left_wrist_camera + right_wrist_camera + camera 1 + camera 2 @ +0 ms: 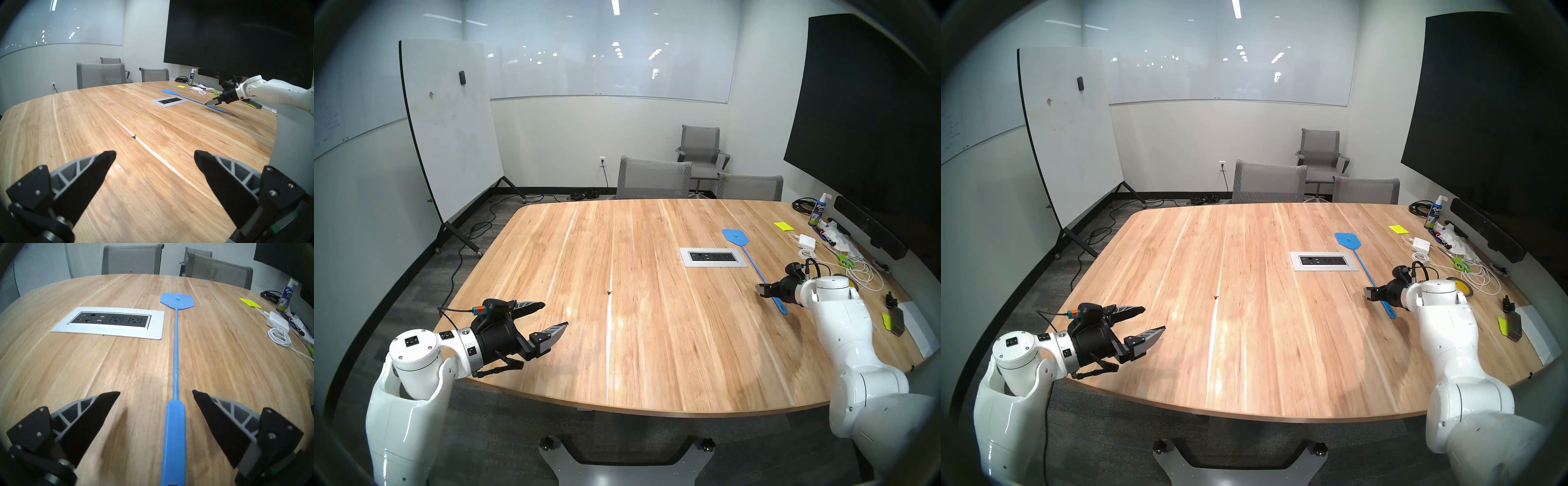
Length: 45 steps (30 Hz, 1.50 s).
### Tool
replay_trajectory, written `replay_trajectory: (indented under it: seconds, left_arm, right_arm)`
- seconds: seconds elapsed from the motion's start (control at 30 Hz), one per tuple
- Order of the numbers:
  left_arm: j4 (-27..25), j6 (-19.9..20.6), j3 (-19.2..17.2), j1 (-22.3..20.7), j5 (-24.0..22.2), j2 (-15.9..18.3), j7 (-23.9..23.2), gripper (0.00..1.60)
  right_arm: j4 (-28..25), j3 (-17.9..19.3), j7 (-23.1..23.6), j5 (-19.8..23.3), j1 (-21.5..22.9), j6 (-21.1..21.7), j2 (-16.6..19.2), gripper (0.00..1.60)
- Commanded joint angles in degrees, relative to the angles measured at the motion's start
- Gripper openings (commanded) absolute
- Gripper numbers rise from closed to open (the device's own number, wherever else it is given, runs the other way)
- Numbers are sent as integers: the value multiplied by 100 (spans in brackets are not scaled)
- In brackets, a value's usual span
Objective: Swat a bug on table
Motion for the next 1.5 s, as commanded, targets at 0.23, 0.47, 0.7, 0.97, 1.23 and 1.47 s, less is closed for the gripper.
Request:
replay_trajectory:
  seconds: [0.23,0.47,0.7,0.97,1.23,1.47]
  left_arm:
    - [-79,9,-11,-4,4,11,-8,160]
    - [-81,11,-12,-3,6,8,-9,160]
    - [-82,12,-14,-4,9,6,-11,160]
    - [-83,14,-15,-4,12,4,-12,160]
    - [-84,15,-16,-5,15,1,-15,160]
    - [-83,15,-17,-5,17,-1,-17,160]
  right_arm:
    - [182,-36,-117,-141,366,-161,90,160]
    - [362,-25,-137,-208,453,-159,105,160]
    - [826,50,-99,-199,644,85,99,160]
    - [933,90,-53,-173,685,108,72,160]
    - [862,94,13,-200,636,102,62,132]
    - [778,92,-23,-223,582,20,57,130]
